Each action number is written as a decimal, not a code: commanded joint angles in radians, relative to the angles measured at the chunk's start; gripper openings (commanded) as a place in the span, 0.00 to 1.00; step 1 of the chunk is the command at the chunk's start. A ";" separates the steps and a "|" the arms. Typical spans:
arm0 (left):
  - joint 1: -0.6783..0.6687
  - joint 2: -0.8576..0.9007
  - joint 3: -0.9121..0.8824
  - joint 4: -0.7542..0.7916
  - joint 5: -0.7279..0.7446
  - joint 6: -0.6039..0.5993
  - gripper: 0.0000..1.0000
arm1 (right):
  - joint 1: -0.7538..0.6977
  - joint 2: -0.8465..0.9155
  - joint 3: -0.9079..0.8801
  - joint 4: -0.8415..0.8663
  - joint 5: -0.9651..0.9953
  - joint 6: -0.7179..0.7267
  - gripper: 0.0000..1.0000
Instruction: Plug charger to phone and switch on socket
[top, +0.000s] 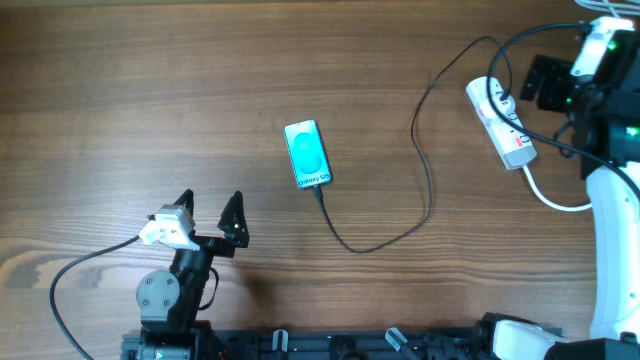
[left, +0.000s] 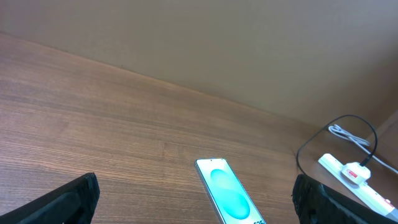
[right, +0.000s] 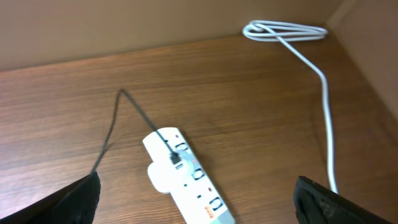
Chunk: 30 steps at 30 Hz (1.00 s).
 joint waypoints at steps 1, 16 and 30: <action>-0.004 -0.011 -0.005 -0.005 -0.016 0.020 1.00 | 0.085 -0.021 0.002 -0.001 -0.016 -0.009 1.00; -0.004 -0.011 -0.005 -0.005 -0.016 0.020 1.00 | 0.161 -0.060 -0.443 -0.001 -0.016 -0.009 1.00; -0.004 -0.011 -0.005 -0.005 -0.016 0.020 1.00 | 0.184 -0.133 -0.891 0.838 -0.414 -0.082 1.00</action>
